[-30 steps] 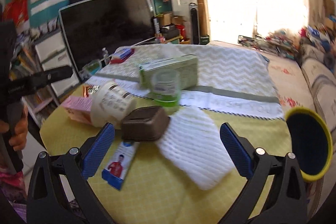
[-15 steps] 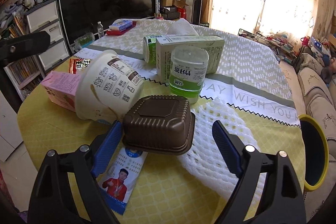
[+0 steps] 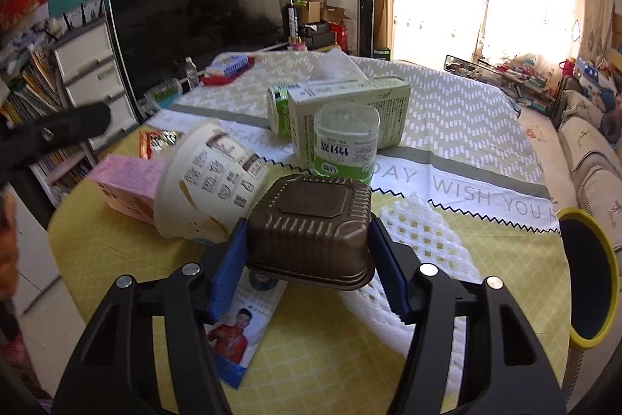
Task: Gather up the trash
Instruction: 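Move the right tool to the brown plastic box and grasp it, then carry the brown box over the yellow bin and open the right tool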
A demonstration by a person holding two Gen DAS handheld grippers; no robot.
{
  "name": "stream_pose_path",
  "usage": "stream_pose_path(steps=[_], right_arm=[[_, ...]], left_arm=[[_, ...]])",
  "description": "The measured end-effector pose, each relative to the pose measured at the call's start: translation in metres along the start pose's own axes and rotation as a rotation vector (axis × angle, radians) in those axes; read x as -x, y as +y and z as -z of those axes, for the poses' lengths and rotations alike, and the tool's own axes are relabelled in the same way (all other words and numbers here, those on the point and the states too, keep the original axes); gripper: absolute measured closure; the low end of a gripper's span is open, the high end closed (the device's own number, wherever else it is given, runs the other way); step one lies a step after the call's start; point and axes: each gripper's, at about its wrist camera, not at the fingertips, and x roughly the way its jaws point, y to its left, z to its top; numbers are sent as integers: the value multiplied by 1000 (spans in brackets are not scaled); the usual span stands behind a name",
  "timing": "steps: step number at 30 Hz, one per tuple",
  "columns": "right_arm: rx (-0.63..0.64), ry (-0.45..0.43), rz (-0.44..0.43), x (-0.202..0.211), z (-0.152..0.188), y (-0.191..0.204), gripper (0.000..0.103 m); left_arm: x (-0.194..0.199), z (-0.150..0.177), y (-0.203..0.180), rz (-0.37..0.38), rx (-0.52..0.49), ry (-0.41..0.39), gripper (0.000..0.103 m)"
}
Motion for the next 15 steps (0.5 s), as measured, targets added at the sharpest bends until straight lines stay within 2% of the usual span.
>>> stream_pose_path(steps=[4,6,11,15], right_arm=[[-46,-53,-50,22,-5,-11,44],[-64,-75,-45,33,-7,-18,44],[-125,-114,42,57,-4,-50,44],[-227,-134,140,72,8,-99,44]], left_arm=[[0,0,-3,-1,-10,4,11],[-2,0,-6,1,-18,8,11],[-3,-1,-13,6,-37,15,11],[-7,-1,-21,10,-53,24,11]])
